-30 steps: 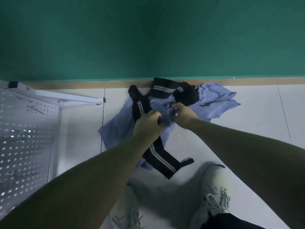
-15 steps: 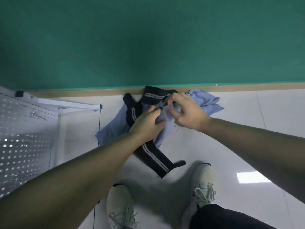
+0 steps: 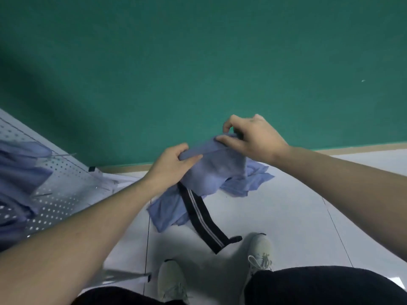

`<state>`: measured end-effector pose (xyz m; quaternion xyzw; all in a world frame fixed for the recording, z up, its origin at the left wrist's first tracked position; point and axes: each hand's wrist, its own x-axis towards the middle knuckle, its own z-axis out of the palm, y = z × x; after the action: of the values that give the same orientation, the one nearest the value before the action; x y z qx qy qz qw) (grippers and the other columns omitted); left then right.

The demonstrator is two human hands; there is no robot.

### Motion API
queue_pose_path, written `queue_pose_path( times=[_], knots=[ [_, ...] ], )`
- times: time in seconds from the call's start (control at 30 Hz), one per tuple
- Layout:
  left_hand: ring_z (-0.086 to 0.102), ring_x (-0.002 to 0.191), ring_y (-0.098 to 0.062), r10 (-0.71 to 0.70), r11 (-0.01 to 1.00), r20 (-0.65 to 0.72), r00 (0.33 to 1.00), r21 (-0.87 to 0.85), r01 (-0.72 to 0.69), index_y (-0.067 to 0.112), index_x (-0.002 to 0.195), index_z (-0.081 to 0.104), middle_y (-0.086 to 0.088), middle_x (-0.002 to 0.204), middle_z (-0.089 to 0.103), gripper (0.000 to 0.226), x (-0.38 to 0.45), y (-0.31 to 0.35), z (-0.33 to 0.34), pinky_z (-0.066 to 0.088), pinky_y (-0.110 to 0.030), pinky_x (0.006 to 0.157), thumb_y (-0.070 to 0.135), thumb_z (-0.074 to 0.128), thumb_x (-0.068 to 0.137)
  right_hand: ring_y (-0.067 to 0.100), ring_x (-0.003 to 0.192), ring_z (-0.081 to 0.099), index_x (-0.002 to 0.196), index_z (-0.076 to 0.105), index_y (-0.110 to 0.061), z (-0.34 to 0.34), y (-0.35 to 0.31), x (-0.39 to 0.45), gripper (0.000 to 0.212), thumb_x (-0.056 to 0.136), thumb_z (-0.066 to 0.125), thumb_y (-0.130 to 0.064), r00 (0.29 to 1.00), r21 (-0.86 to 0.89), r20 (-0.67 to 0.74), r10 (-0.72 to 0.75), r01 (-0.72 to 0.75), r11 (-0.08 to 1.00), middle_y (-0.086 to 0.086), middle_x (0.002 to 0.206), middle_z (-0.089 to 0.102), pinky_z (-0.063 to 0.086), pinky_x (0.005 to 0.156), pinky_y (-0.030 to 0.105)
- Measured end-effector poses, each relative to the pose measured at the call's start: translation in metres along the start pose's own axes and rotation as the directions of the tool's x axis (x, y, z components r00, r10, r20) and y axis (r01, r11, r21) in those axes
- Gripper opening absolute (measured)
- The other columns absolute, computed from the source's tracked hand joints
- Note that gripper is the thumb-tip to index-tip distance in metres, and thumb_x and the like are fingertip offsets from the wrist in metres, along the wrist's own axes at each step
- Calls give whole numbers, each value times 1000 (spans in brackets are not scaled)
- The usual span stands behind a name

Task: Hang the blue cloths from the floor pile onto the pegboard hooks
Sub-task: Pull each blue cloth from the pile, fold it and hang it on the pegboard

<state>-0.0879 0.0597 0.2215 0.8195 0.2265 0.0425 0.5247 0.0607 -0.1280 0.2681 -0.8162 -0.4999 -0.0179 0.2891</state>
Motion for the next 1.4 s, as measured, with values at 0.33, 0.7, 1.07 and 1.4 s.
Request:
queue_pose_path(
  times=[0.33,0.7,1.07,1.4],
  knots=[
    [39,54,-13,187,908,21,982,377,-182,19,62,40,9,55,44,44,-81,94,-72,35,-32,56,37,70,90,18,63,42,59,36,-19,-116,-76,-28,54,85,74,-48,976,-2,122,180,-181,984,-2,57,44,33,63,34],
    [32,50,-4,289,846,82,954,445,-295,19,63,45,14,52,39,41,-156,173,-128,28,-25,51,27,79,84,6,52,30,61,38,-18,-216,-133,-58,48,87,77,-26,980,140,35,197,-200,970,-7,57,35,27,49,21],
    [45,59,-4,369,928,-147,918,112,-356,20,75,50,11,65,52,26,-205,269,-130,36,-19,56,29,69,91,18,80,43,87,48,-21,-269,-178,-77,27,84,68,-4,915,387,248,319,-396,833,3,82,48,34,69,35],
    [50,59,-9,401,912,-125,907,-40,-409,21,77,53,9,65,55,26,-236,330,-104,42,-25,58,22,77,85,29,102,60,130,55,-13,-280,-264,-68,55,77,44,-3,868,640,482,121,-443,628,15,115,63,49,93,41]
  ],
)
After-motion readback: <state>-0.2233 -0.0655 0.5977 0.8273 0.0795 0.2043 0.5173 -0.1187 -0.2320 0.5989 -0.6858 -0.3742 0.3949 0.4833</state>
